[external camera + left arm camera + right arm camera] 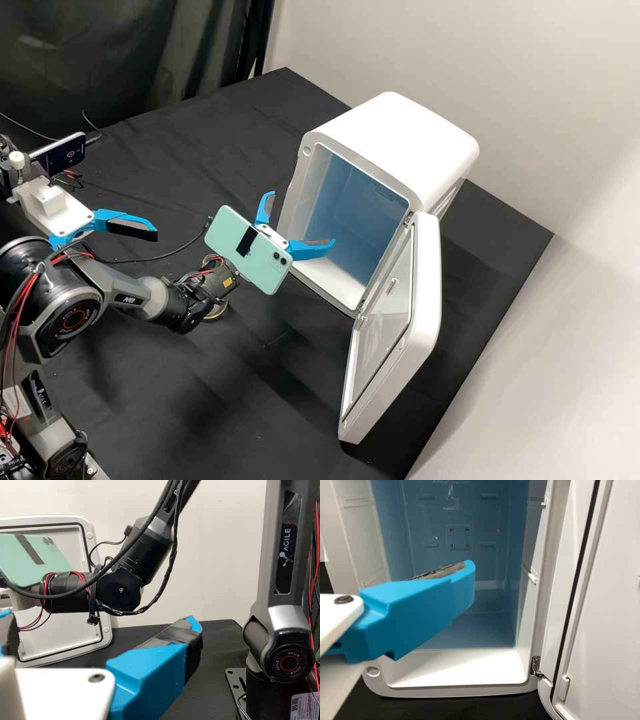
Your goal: Place the flask in the incubator
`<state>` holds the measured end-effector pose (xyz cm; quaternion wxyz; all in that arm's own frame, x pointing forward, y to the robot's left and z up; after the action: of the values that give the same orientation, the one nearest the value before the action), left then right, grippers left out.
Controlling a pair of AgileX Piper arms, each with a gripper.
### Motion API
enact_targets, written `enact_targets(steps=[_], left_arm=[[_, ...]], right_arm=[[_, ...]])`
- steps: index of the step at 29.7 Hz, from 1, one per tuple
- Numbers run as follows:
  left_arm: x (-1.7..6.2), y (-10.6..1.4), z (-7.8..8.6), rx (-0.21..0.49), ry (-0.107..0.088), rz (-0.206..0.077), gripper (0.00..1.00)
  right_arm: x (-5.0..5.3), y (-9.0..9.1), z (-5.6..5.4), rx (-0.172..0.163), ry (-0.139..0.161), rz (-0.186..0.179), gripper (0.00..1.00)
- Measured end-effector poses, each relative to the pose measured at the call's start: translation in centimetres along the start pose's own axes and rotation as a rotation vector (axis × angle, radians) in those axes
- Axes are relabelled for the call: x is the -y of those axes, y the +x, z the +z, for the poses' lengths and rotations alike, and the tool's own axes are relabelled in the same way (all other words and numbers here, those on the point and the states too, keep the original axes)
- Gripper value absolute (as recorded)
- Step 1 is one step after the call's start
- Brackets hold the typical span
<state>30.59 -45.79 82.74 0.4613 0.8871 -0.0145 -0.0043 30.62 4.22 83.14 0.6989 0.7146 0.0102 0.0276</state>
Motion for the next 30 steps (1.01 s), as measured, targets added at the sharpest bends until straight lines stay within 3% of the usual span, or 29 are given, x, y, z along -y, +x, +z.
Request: enact_targets(steps=[13, 19, 22, 27, 30], left_arm=[[0.12, -0.1, 0.0, -0.001, 0.0, -0.005, 1.0], [1.4, -1.5, -0.6, -0.01, 0.008, -0.049, 1.0], [1.78, -2.4, -1.3, -0.033, -0.01, -0.053, 1.0], [1.87, -3.8, -2.3, -0.059, -0.04, -0.03, 1.0], [1.9, -4.5, -2.8, -0.063, -0.046, -0.021, 1.0]], right_arm=[[0.0, 0.0, 0.0, 0.0, -0.002, 0.0, 1.0], [0.0, 0.0, 0.0, 0.0, -0.002, 0.0, 1.0], [0.0, 0.0, 0.0, 0.0, -0.002, 0.0, 1.0], [0.0, 0.0, 0.0, 0.0, -0.002, 0.0, 1.0], [0.0, 0.0, 0.0, 0.0, -0.002, 0.0, 1.0]])
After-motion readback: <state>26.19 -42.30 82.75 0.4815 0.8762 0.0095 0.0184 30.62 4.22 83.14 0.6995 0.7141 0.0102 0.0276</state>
